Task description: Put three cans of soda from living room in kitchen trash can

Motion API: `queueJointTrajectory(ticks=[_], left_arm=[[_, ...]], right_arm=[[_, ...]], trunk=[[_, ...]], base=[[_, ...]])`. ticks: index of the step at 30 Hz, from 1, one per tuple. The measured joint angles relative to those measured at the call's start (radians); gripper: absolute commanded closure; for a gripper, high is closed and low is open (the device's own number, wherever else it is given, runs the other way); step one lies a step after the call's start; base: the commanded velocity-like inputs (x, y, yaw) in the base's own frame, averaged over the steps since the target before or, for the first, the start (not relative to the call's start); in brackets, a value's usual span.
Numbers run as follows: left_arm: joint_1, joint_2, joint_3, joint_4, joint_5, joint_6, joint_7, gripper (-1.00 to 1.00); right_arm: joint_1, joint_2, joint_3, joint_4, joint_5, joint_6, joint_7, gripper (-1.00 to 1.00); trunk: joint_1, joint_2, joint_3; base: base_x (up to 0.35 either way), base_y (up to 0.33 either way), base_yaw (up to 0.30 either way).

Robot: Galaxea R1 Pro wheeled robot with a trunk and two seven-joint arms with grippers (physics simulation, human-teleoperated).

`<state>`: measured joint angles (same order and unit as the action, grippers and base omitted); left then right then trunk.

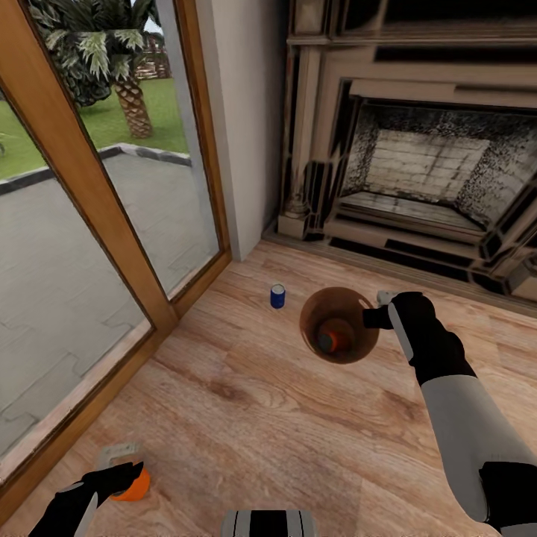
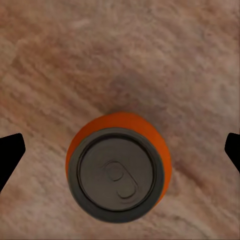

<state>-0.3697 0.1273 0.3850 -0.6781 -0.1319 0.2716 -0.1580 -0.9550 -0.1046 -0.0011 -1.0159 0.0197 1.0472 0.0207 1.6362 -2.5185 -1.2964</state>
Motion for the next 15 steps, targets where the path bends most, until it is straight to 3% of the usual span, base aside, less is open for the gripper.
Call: queueJointTrajectory(ticks=[15], left_arm=[[0.0,0.0,0.0,0.0,0.0,0.0,0.0,-1.0]], right_arm=[[-0.001,-0.001,0.0,0.0,0.0,0.0,0.0,1.0]], trunk=[[0.007,-0.004,-0.058]], base=[[0.0,0.0,0.0]])
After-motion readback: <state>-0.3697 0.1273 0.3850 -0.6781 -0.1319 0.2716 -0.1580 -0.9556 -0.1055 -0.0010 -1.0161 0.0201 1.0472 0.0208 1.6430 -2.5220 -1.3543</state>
